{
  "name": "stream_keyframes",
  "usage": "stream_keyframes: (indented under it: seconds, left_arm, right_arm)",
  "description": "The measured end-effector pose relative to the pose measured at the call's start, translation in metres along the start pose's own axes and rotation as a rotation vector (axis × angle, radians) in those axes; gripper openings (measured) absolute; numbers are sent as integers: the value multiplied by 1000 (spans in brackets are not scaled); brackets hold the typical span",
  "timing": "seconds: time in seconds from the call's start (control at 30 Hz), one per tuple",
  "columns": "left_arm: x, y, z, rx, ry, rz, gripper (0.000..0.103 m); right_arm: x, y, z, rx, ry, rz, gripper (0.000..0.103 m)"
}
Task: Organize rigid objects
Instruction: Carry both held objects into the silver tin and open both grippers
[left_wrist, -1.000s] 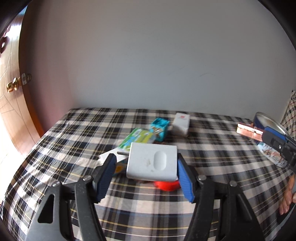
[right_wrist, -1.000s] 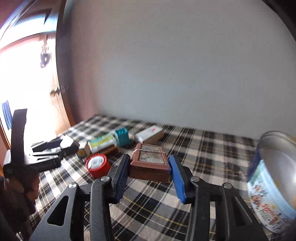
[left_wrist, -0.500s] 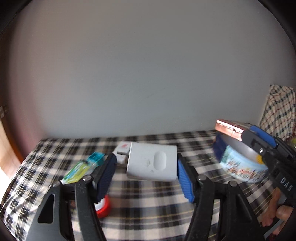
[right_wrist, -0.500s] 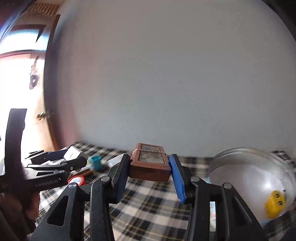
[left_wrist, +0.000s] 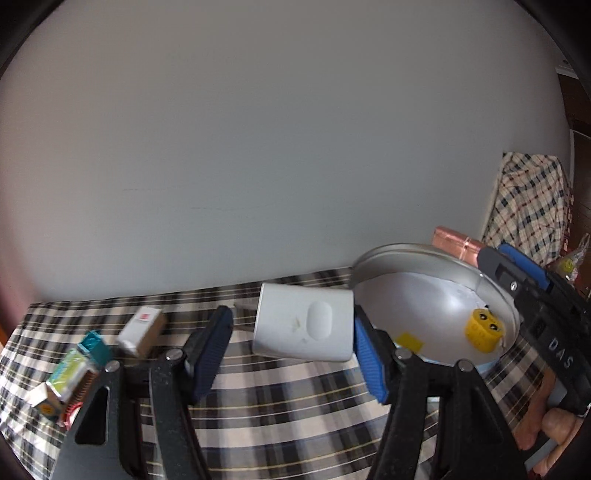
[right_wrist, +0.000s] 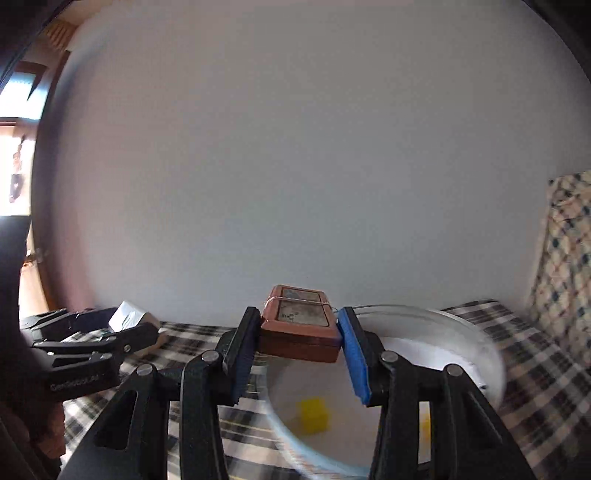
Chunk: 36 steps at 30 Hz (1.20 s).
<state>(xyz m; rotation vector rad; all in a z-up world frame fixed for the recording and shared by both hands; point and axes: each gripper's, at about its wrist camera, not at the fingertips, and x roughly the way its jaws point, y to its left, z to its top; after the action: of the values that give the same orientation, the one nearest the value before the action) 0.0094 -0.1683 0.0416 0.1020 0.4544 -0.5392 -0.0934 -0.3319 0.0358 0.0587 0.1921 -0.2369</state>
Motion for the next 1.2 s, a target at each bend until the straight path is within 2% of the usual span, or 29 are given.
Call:
stream_keyframes:
  seconds: [0.3,0.6,0.77,1.0,1.2]
  left_arm:
    - [24,-63,6,43,16,-70,64]
    - [37,-117,11,78,49,-106,64]
    - [60,-134,4,92,111,-110,64]
    - [71,-136,-3,121,146,-71,64]
    - [80,-130,-8,114,191,-39,64]
  right_arm:
    - [10,-63,3,-7,29,-129,47]
    - [17,-120,-3,13,66,-238,47]
    - [37,-131,-11,27,138,-230,47]
    - [52,-107,-17,-1,196,-143,47]
    - [60,-99,-25,-28,240,-120,47]
